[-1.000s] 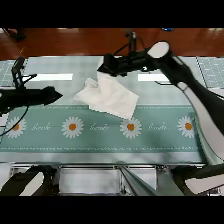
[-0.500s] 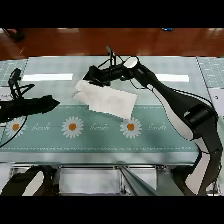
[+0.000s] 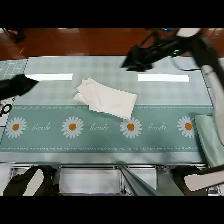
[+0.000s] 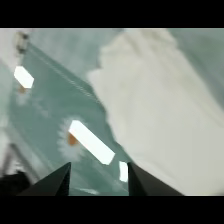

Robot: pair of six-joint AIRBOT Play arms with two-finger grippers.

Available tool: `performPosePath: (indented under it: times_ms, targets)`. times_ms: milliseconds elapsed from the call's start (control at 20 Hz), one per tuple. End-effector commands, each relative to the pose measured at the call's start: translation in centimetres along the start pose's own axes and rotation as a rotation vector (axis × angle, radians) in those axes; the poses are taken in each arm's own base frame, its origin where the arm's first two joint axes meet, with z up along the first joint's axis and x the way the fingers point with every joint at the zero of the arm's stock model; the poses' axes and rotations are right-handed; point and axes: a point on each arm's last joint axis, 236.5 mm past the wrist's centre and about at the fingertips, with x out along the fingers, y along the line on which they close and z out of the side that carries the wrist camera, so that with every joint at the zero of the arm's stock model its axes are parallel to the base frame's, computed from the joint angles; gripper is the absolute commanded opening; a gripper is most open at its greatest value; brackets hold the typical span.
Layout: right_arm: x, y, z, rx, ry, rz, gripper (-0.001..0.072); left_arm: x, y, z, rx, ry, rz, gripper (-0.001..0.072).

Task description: Fold the shirts.

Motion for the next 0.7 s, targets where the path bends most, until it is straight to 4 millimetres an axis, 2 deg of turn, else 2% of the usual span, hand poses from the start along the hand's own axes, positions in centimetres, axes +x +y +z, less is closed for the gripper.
performPosePath:
  times_ms: [0,50,100,150,250,400,500,650]
  targets:
    - [-15.2,-11.7,-5.8,0.132,-0.138,-0.676,0.0407,-3.2,-0.9,3.2,0.046,-0.105,0.008,0.0023]
    - [-16.4,-12.5,-7.2,0.172,-0.209,-0.699,0.0407,-2.9,-1.3,2.3,0.049,-0.08,-0.003,0.0023]
    - [-16.1,-13.2,-8.8,0.21,-0.268,-0.684,0.0408,-2.4,-1.4,1.2,0.047,-0.052,-0.014,0.0023]
    - [-14.9,-13.9,-10.1,0.236,-0.315,-0.659,0.0415,-1.6,-1.6,-0.2,0.045,-0.019,-0.027,0.0023]
    - [-10.4,-15.1,-12.3,0.297,-0.37,-0.563,0.0418,0.2,-1.8,-3.6,0.035,0.067,-0.055,0.0023]
    - [-1.9,-15.7,-14.6,0.44,-0.362,-0.34,0.0418,2.7,-1.8,-8.2,0.017,0.167,-0.077,0.0022]
    - [2.0,-16.1,-14.3,0.531,-0.363,-0.231,0.0418,3.9,-1.8,-11.0,0.006,0.227,-0.087,0.0022]
    - [7.7,-14.5,-13.3,0.585,-0.249,-0.025,0.0418,5.0,-1.4,-13.3,-0.013,0.276,-0.084,0.0023]
